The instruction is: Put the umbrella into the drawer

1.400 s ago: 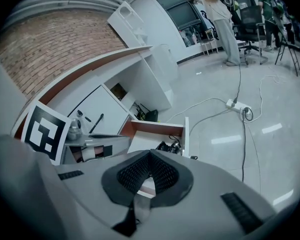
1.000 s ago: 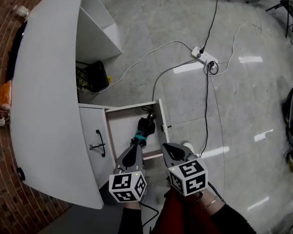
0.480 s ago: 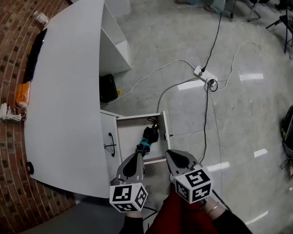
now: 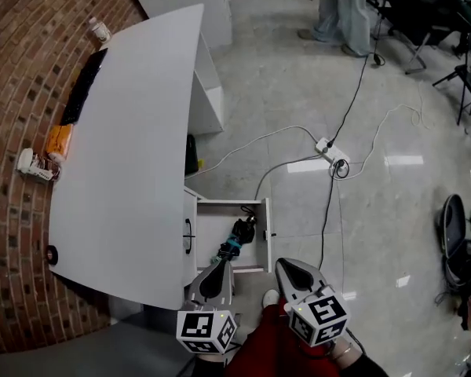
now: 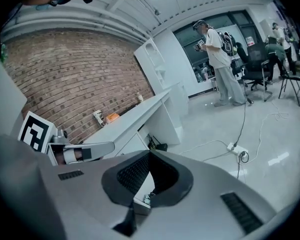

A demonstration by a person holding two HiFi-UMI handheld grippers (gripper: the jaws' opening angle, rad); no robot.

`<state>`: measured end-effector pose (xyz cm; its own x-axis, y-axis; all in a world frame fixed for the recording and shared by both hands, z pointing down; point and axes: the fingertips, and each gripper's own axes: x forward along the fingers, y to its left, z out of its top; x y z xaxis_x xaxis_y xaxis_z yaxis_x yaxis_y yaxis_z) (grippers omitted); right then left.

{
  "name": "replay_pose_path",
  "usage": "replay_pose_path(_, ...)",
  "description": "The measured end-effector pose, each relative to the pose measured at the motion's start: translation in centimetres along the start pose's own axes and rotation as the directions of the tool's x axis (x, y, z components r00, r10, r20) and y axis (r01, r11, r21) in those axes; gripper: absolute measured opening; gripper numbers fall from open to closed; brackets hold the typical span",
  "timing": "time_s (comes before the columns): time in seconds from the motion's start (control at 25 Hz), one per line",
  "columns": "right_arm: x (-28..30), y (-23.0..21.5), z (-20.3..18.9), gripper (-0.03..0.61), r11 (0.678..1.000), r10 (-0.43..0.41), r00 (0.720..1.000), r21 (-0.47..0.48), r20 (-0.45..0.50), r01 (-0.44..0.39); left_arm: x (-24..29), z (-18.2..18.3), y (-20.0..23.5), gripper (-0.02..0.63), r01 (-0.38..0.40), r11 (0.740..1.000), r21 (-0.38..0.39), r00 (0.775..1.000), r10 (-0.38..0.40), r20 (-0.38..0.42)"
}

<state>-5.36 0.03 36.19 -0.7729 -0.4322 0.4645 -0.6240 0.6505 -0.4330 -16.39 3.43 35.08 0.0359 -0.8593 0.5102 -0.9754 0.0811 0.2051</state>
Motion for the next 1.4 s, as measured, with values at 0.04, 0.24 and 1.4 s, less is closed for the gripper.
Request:
replay_pose_path(0.04, -0.5, 0.2, 0.6, 0.002, 1.000, 0.000, 1.000, -0.007, 0.012, 0.000, -0.6, 0.3, 0.0, 0.003, -0.001, 1.000, -0.001, 1.000, 0.001, 0.007)
replay_pose_path(0.24, -2.5, 1.1, 3.1, 0.002, 0.999, 0.010, 0.996, -0.032, 0.086, -0.008, -3.3, 1.7, 0.2, 0.003, 0.000, 1.000, -0.009, 0.998, 0.000, 0.059)
replay_pose_path(1.4, -8.9, 6.1, 7.7, 0.002, 0.995, 0.059, 0.963, -0.091, 0.262, -0.037, -9.3, 6.5, -2.4, 0.003, 0.079, 0.991, 0.108, 0.972, -0.100, 0.213)
